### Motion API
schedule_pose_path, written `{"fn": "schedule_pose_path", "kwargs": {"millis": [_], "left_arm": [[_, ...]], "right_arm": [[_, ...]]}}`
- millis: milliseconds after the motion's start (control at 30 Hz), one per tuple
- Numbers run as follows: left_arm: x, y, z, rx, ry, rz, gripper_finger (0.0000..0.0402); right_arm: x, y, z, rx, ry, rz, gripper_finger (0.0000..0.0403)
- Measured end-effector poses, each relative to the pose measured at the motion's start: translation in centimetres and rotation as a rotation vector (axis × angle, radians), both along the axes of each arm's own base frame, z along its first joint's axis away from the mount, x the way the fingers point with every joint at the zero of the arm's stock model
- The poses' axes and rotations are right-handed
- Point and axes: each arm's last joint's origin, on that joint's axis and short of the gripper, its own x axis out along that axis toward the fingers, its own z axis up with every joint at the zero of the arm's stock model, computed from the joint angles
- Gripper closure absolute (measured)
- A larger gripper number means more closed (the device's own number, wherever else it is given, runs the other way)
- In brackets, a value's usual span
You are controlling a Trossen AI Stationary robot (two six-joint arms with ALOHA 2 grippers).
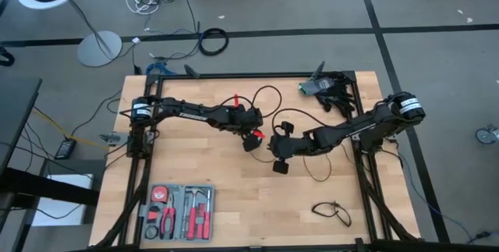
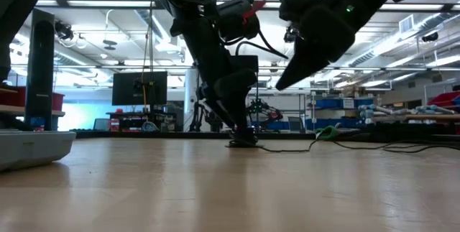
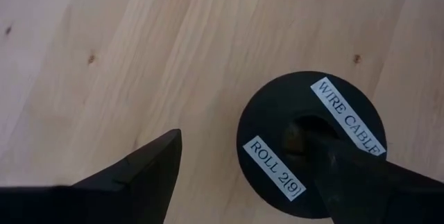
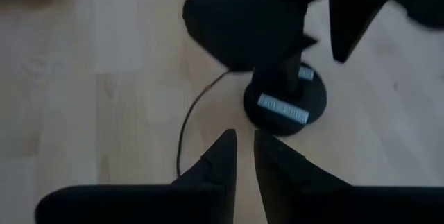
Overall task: Coil cords
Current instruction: Uncoil the black wire from the spool
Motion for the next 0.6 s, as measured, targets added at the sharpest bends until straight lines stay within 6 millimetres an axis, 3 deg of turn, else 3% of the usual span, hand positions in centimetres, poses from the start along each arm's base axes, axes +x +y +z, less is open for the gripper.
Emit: {"fn": "schedule_pose_path", "kwargs": {"millis": [467, 600], "left_arm": [[-0.1, 0.0, -0.1, -0.001, 0.012, 0.0, 0.0094], [0.0, 0.0, 0.0, -0.004, 0.003, 0.004, 0.0094]], "right_arm": [[0.8, -0.5, 0.3, 0.0, -0.071, -0.001, 0.0354], [2.3, -0.2, -1.1, 0.015, -0.12, 0.007, 0.0351]]}}
